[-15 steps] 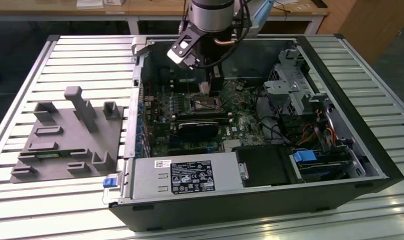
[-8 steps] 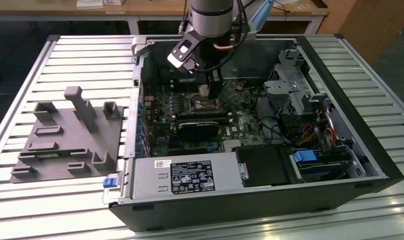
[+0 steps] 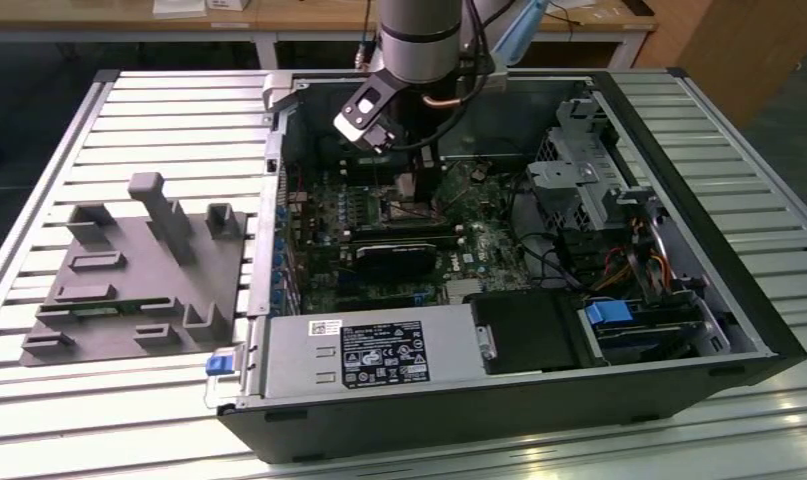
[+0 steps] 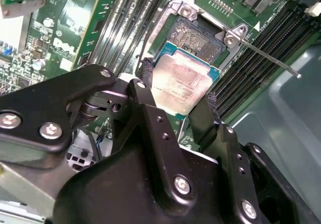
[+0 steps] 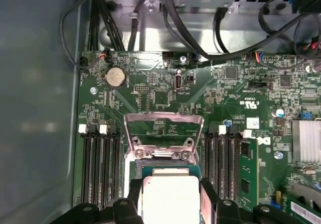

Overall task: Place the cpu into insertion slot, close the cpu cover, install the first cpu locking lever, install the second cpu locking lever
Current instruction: 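Place the cpu into insertion slot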

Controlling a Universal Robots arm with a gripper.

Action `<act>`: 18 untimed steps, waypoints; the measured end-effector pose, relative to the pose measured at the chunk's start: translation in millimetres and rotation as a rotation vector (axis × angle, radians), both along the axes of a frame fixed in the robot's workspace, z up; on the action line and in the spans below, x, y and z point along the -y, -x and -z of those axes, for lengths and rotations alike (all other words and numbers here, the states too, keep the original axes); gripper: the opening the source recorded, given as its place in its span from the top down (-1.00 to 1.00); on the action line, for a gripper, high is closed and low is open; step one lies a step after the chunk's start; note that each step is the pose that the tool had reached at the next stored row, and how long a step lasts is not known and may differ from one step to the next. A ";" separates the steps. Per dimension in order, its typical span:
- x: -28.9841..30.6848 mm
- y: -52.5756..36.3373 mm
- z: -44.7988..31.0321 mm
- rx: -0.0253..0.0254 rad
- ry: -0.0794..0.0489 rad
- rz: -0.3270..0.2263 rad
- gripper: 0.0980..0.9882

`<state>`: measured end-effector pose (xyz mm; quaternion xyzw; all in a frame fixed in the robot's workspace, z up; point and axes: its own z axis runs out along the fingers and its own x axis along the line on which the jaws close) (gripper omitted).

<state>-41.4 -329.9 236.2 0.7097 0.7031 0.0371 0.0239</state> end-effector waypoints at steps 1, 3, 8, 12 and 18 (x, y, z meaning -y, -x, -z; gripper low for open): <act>-0.2 0.4 1.0 0.0000 0.000 0.006 0.01; -0.7 1.0 3.2 0.0000 0.000 0.015 0.01; -2.2 1.2 9.3 0.0000 0.001 0.023 0.01; -2.9 1.3 14.6 0.0000 0.002 0.022 0.01; -4.3 2.5 20.8 0.0000 0.003 0.022 0.01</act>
